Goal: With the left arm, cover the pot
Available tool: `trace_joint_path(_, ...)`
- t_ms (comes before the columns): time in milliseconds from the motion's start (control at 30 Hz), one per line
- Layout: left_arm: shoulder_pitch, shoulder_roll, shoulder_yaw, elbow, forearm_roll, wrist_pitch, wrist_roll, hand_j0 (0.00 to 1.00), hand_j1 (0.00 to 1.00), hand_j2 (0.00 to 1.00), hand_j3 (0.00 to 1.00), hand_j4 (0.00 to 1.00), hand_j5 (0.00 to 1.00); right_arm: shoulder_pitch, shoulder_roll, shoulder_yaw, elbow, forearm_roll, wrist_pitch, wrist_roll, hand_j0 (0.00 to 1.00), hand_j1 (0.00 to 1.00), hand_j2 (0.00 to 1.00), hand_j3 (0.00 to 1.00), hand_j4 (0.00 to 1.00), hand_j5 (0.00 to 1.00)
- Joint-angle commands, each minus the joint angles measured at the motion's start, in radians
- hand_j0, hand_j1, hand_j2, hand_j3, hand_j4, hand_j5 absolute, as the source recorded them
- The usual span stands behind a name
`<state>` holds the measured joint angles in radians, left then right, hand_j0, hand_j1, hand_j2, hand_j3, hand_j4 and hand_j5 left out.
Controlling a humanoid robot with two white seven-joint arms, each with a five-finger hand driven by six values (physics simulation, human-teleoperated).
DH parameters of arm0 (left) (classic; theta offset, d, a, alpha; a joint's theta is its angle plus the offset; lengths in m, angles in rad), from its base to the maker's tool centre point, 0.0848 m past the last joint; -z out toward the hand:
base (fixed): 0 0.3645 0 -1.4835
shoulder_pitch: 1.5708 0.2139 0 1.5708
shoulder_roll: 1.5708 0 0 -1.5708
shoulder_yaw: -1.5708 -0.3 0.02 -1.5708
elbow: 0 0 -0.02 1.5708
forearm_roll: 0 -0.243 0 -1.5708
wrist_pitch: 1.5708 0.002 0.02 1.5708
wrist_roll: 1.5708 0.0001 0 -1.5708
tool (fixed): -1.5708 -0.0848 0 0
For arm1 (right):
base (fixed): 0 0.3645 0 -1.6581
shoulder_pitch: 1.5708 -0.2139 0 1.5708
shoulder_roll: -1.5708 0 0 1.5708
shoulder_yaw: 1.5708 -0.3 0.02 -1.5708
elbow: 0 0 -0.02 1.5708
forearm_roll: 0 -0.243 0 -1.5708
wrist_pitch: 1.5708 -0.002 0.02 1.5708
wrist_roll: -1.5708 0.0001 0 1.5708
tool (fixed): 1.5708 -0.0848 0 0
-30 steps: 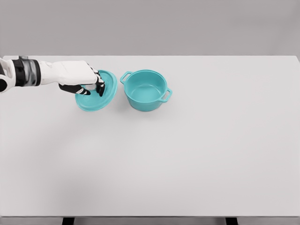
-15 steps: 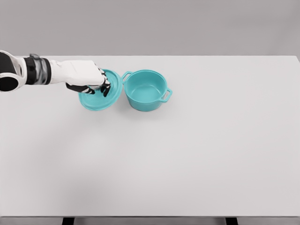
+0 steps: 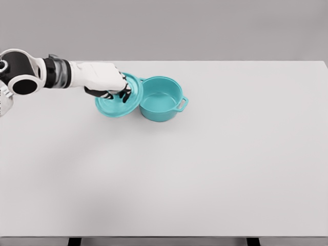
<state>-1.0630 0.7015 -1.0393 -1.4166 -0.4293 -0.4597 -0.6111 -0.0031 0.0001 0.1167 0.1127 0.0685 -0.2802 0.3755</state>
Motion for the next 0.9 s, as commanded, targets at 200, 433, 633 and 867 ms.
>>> trace_joint_path(200, -0.017, -0.042, -0.034, 0.016, -0.006, 0.033, 0.0, 0.48, 0.48, 0.48, 0.48, 0.48, 0.48, 0.0, 0.0, 0.0, -0.001, 0.001, 0.0, 0.0, 1.0, 1.0, 1.0, 1.0, 1.0, 1.0)
trace_joint_path(433, -0.057, -0.099, -0.082, 0.08, -0.029, 0.039, 0.0, 0.48, 0.48, 0.48, 0.48, 0.48, 0.48, 0.0, 0.0, 0.0, -0.001, 0.001, 0.0, 0.0, 1.0, 1.0, 1.0, 1.0, 1.0, 1.0)
trace_joint_path(633, -0.097, -0.16, -0.117, 0.145, -0.022, 0.039, 0.0, 0.48, 0.48, 0.48, 0.48, 0.48, 0.48, 0.0, 0.0, 0.0, -0.001, 0.001, 0.0, 0.0, 1.0, 1.0, 1.0, 1.0, 1.0, 1.0)
trace_joint_path(867, -0.135, -0.195, -0.154, 0.18, -0.006, 0.039, 0.0, 0.48, 0.48, 0.48, 0.48, 0.48, 0.48, 0.0, 0.0, 0.0, -0.001, 0.001, 0.0, 0.0, 1.0, 1.0, 1.0, 1.0, 1.0, 1.0)
